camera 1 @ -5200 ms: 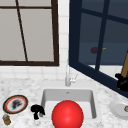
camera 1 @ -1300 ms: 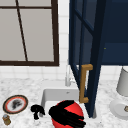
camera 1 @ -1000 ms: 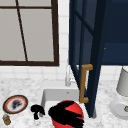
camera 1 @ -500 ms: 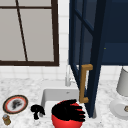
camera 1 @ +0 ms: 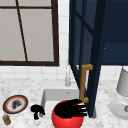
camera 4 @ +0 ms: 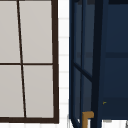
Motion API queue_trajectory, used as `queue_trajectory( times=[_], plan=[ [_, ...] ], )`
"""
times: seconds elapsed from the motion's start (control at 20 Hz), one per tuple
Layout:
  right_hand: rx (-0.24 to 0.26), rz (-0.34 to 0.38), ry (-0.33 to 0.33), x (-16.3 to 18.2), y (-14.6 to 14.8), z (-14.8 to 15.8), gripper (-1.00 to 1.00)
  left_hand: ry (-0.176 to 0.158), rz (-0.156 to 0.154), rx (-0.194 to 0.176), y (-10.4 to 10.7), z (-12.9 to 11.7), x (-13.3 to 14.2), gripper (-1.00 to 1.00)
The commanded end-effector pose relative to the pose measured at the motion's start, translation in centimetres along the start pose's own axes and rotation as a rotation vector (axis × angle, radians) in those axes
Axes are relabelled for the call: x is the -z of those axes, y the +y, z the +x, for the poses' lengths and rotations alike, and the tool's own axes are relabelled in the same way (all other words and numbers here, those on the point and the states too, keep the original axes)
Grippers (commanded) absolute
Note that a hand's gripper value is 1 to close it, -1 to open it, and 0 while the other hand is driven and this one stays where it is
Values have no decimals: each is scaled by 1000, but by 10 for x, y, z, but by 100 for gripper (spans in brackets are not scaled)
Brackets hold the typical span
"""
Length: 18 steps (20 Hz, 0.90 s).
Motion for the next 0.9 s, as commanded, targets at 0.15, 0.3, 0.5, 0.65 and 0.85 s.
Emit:
queue_trajectory(
  times=[0.15, 0.3, 0.5, 0.65, 0.85],
  plan=[
    [-77, 54, -132, 7, 23, -19, -100, 0, 0, 0, 0, 0, 0, 0],
    [-59, 50, -154, 8, 38, -35, -100, 0, 0, 0, 0, 0, 0, 0],
    [-27, 31, -193, 5, 47, -64, -100, 0, 0, 0, 0, 0, 0, 0],
    [-3, 15, -258, -8, 45, -82, -100, 0, 0, 0, 0, 0, 0, 0],
    [21, -10, -264, -30, 44, -105, -100, 0, 0, 0, 0, 0, 0, 0]
  ],
)
